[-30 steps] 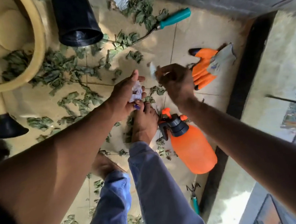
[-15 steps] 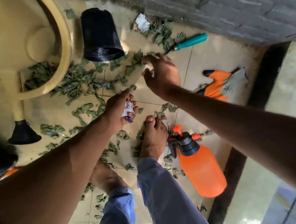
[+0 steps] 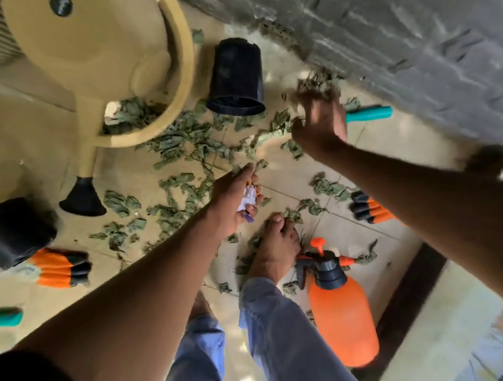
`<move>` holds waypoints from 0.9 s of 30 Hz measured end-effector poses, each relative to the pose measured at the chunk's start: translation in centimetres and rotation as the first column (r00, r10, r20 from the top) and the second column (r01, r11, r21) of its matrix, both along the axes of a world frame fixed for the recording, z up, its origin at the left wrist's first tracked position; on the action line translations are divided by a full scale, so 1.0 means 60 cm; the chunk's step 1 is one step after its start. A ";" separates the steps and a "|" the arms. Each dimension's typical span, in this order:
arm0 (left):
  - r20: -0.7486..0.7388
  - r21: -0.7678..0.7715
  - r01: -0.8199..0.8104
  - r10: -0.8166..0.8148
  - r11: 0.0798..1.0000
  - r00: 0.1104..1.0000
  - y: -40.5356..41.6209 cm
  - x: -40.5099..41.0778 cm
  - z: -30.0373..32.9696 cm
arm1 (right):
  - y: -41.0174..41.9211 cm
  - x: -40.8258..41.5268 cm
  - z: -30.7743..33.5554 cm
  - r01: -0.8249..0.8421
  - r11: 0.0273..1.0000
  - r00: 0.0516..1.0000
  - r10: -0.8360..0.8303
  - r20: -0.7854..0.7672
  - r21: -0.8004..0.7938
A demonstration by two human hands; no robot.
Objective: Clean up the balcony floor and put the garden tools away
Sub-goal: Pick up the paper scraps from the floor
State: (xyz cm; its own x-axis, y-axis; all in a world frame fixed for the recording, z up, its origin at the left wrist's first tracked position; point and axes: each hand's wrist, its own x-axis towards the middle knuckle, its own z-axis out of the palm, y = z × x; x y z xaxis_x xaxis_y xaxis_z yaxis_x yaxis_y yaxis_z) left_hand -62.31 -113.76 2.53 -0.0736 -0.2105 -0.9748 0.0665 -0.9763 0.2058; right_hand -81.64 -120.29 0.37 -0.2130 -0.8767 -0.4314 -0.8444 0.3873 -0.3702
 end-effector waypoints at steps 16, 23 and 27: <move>-0.164 0.059 -0.234 0.240 0.971 0.957 0.126 0.108 0.079 | 0.219 0.260 0.152 0.145 0.925 0.891 -0.276 0.360 0.350; -0.098 0.157 -0.381 0.399 0.911 0.912 0.167 0.235 0.060 | 0.224 0.328 0.165 -0.088 0.889 0.812 -0.198 0.550 0.450; -0.142 0.167 -0.390 0.413 0.906 0.899 0.162 0.297 0.069 | 0.218 0.364 0.169 -0.110 0.897 0.845 -0.142 0.515 0.428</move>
State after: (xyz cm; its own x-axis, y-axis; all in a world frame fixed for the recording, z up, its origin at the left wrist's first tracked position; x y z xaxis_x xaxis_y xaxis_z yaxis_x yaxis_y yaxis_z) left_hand -44.51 -104.04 6.65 -0.1772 -0.1284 -0.9758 0.4810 -0.8763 0.0280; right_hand -59.77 -107.21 10.49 0.1417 -0.5759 -0.8051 -0.5627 0.6223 -0.5442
